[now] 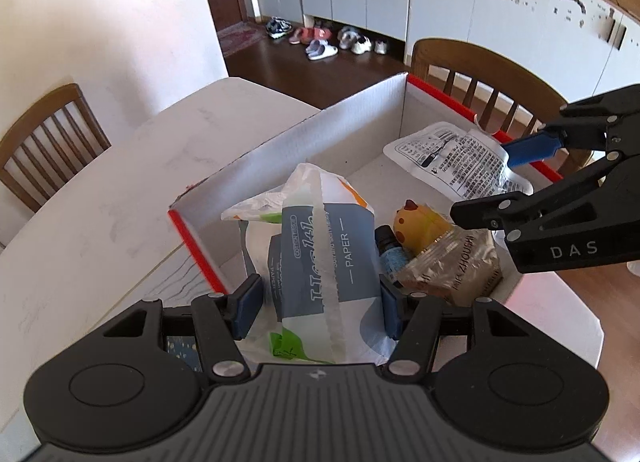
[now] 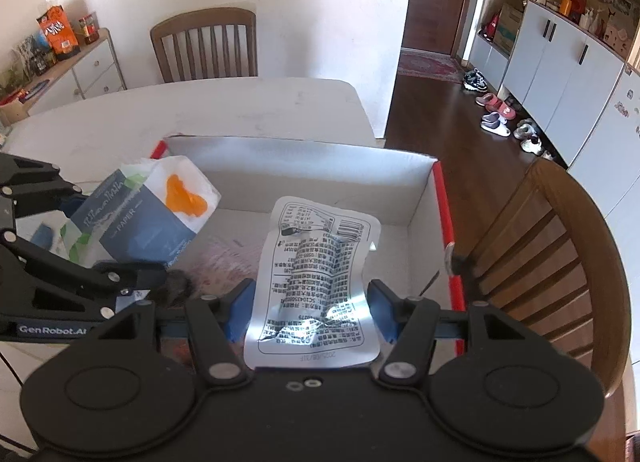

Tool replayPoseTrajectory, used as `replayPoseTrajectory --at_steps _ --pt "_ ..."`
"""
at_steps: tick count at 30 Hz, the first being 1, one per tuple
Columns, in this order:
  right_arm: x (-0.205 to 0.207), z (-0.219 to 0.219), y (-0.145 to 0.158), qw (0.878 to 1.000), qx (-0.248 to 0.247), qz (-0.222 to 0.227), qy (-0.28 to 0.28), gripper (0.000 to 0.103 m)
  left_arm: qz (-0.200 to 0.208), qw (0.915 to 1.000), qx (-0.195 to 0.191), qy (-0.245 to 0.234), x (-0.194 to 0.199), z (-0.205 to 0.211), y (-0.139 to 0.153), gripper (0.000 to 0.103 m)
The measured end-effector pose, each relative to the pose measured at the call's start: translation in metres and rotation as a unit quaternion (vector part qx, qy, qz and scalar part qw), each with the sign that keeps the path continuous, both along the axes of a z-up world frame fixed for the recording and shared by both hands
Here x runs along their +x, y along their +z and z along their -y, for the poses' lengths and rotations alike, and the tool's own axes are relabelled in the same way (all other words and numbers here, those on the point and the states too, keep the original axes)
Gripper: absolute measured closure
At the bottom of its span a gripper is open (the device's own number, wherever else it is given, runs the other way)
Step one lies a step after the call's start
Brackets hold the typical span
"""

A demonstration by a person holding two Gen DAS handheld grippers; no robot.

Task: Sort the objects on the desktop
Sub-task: 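Lower the tissue pack and sachet into the shoebox and open both tools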

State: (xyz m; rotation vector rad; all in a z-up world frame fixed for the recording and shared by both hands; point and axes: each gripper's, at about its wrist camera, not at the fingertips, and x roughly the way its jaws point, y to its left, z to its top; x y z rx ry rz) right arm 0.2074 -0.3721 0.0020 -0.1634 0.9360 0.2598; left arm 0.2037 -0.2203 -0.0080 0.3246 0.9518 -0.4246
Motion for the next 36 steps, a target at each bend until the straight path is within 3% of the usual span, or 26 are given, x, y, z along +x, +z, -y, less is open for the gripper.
replayPoseTrajectory --at_steps 15,36 --pt "0.043 0.009 -0.036 0.999 -0.009 -0.038 0.001 0.043 -0.059 0.9978 0.028 -0.009 0.05 0.025 -0.035 0.044" --pt "0.053 0.009 -0.069 0.997 -0.011 -0.075 0.012 0.042 -0.079 0.9965 0.026 -0.008 0.065 0.031 -0.056 0.04"
